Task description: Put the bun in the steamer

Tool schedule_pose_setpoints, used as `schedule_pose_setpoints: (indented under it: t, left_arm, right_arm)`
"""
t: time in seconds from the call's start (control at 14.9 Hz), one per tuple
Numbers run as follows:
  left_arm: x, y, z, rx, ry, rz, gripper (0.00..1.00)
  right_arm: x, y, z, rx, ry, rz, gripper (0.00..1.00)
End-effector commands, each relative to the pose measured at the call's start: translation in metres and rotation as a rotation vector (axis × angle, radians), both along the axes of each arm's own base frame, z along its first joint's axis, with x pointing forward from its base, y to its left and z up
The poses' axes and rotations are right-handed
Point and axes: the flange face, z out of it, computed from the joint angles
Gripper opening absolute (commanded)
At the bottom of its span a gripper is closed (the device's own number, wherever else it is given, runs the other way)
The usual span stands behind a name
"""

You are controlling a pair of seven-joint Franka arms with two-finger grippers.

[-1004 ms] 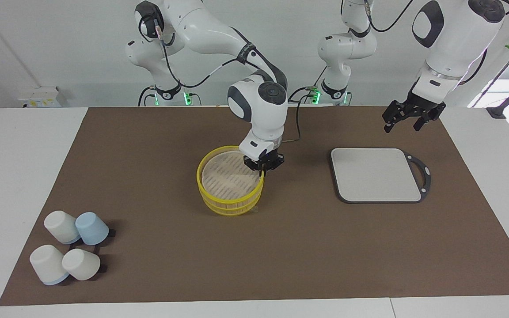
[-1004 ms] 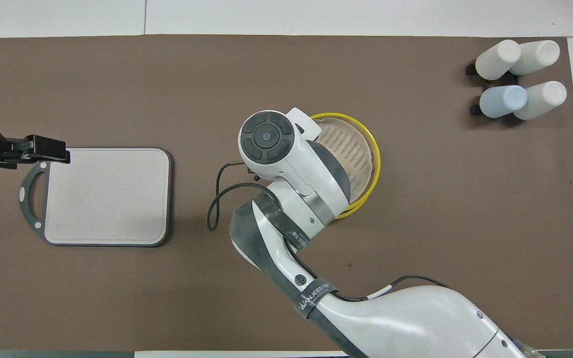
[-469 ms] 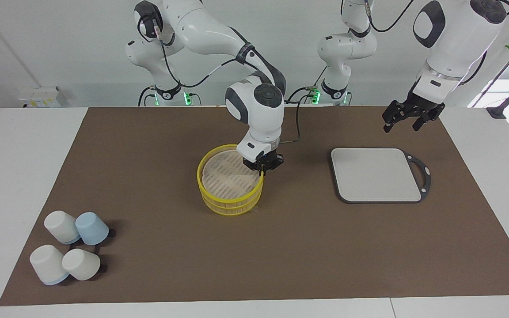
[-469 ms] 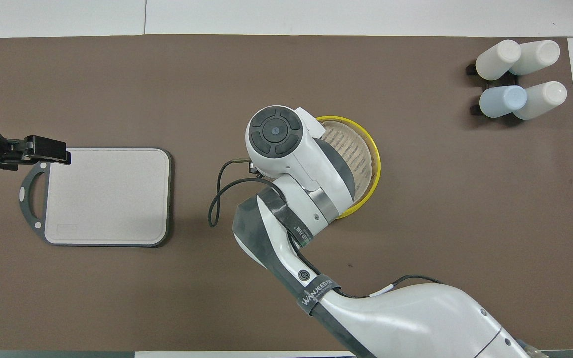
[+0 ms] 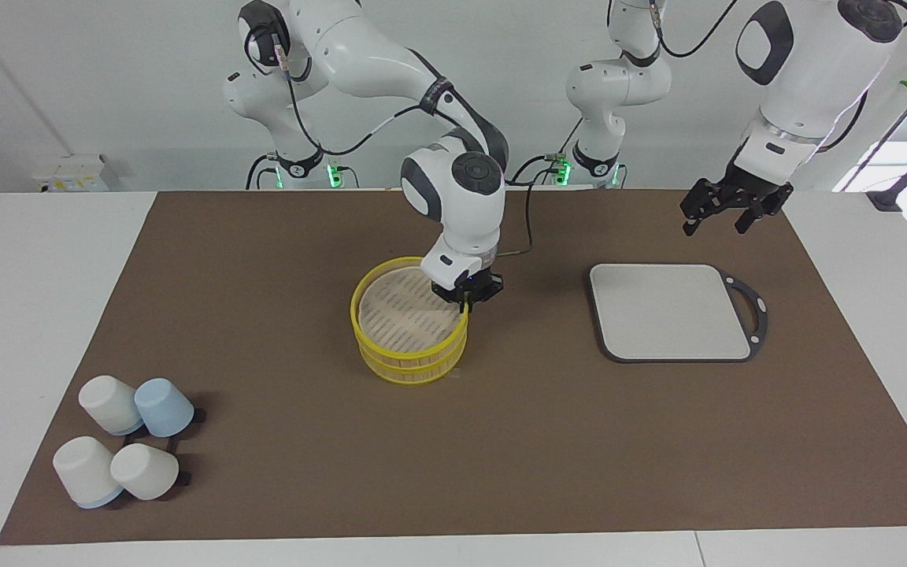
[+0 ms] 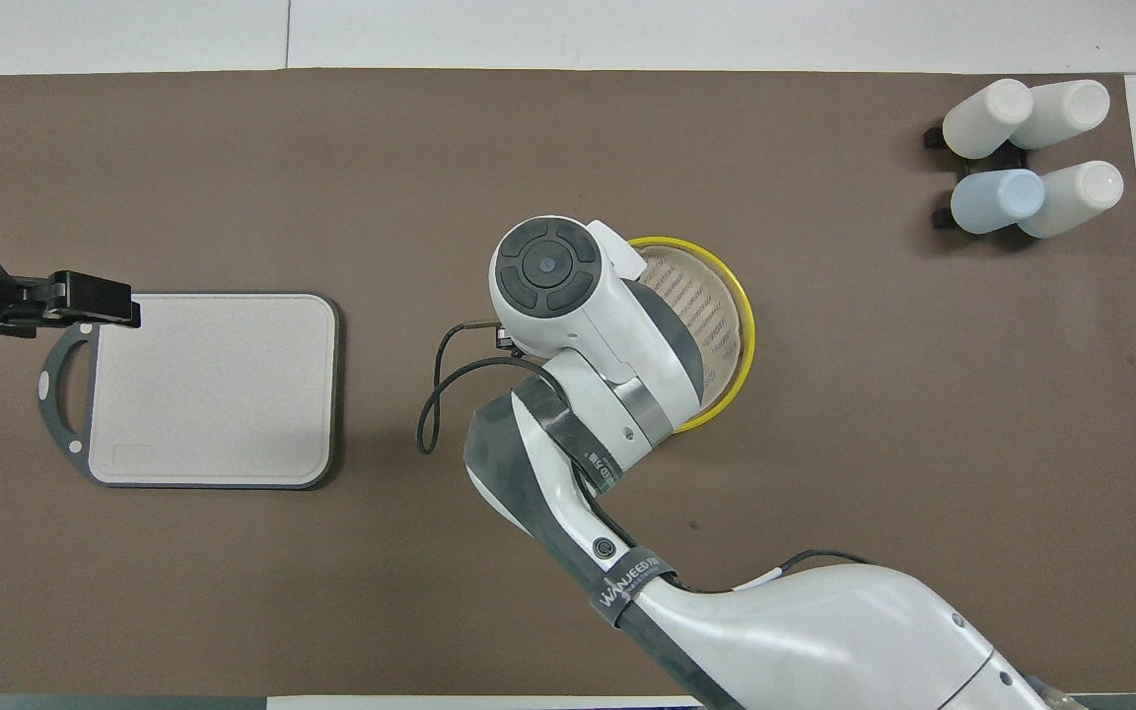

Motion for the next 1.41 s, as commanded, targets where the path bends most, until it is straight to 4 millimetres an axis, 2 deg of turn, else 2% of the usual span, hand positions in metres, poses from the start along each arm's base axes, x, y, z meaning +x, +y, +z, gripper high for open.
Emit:
schedule_pose_setpoints:
  t: [0.0,0.13,0.2,0.27,0.47,0.54,0.67,0.8,0.94,1.07,1.27,1.34]
  left_arm:
    - [-0.01,0.002,0.001,0.003,0.005,-0.016,1.0]
    - [-0.01,0.003,0.001,0.008,0.005,-0.017,1.0]
    - [-0.01,0.004,0.001,0.024,0.005,-0.019,1.0]
    - [-0.01,0.004,0.001,0.041,0.004,-0.024,1.0]
    - [-0.009,0.006,0.0,0.046,0.004,-0.023,1.0]
    - [-0.009,0.007,0.0,0.046,0.004,-0.02,1.0]
    - [-0.009,0.006,0.001,0.044,0.002,-0.021,1.0]
    - [-0.009,0.007,0.001,0.044,0.002,-0.019,1.0]
    - [-0.009,0.007,0.0,0.044,0.004,-0.018,1.0]
    - [-0.009,0.007,0.0,0.044,0.004,-0.018,1.0]
    - [-0.009,0.007,0.0,0.044,0.001,-0.018,1.0]
    - [-0.009,0.007,0.0,0.044,0.001,-0.018,1.0]
  right_arm:
    - [-0.002,-0.006,-0.002,0.015,0.006,-0.036,0.82]
    - [0.001,-0.007,0.006,0.019,-0.007,-0.044,1.0]
    - [0.006,-0.009,0.013,0.021,-0.023,-0.045,1.0]
    - [0.018,-0.021,0.025,0.027,-0.042,-0.064,1.0]
    - [0.052,-0.107,0.087,0.058,-0.092,-0.176,1.0]
    - [0.056,-0.137,0.107,0.051,-0.084,-0.207,1.0]
    - [0.059,-0.195,0.133,0.029,-0.045,-0.207,1.0]
    - [0.055,-0.247,0.149,0.006,0.006,-0.186,1.0]
    - [0.044,-0.29,0.165,-0.012,0.058,-0.174,1.0]
    - [0.029,-0.338,0.193,-0.007,0.06,-0.186,1.0]
    - [0.005,-0.377,0.21,0.014,0.056,-0.124,1.0]
    - [-0.003,-0.379,0.212,0.016,0.059,-0.115,1.0]
